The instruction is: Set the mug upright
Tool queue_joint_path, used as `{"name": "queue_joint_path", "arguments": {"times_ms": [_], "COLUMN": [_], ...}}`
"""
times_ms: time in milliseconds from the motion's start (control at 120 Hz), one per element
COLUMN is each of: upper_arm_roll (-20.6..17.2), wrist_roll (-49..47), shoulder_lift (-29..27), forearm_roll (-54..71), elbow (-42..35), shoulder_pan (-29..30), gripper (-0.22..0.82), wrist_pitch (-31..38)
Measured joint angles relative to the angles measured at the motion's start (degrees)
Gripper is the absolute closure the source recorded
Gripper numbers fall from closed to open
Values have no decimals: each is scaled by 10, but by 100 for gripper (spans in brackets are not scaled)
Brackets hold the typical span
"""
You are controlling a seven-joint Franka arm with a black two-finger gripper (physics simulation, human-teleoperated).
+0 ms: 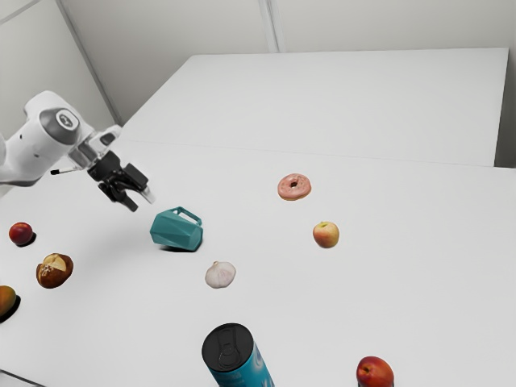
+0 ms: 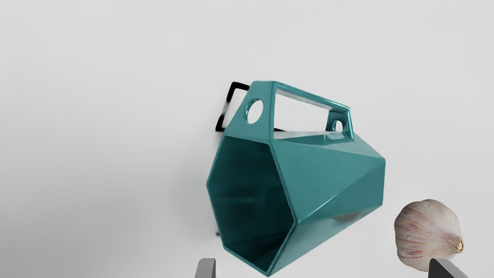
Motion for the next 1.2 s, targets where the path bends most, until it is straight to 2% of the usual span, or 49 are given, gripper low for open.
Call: {"name": "queue_joint_path", "arguments": {"times_ms": [375, 583, 725, 867, 950, 1125, 1200], "upper_arm_roll": [-1, -1, -1, -1, -1, -10, -18], "wrist_roll": [95, 128, 144, 157, 164, 174, 176], "shoulder_lift": [63, 80, 95, 98, 91, 77, 52], "forearm_roll": [-65, -101, -128, -138, -140, -140, -122], "elbow": [19, 17, 13, 14, 15, 15, 8], "shoulder_pan": [5, 2, 2, 2, 1, -1, -12], "gripper": [0, 1, 17, 46, 58, 71, 74], "wrist_pitch": [-28, -46, -56, -64, -70, -75, -68]}}
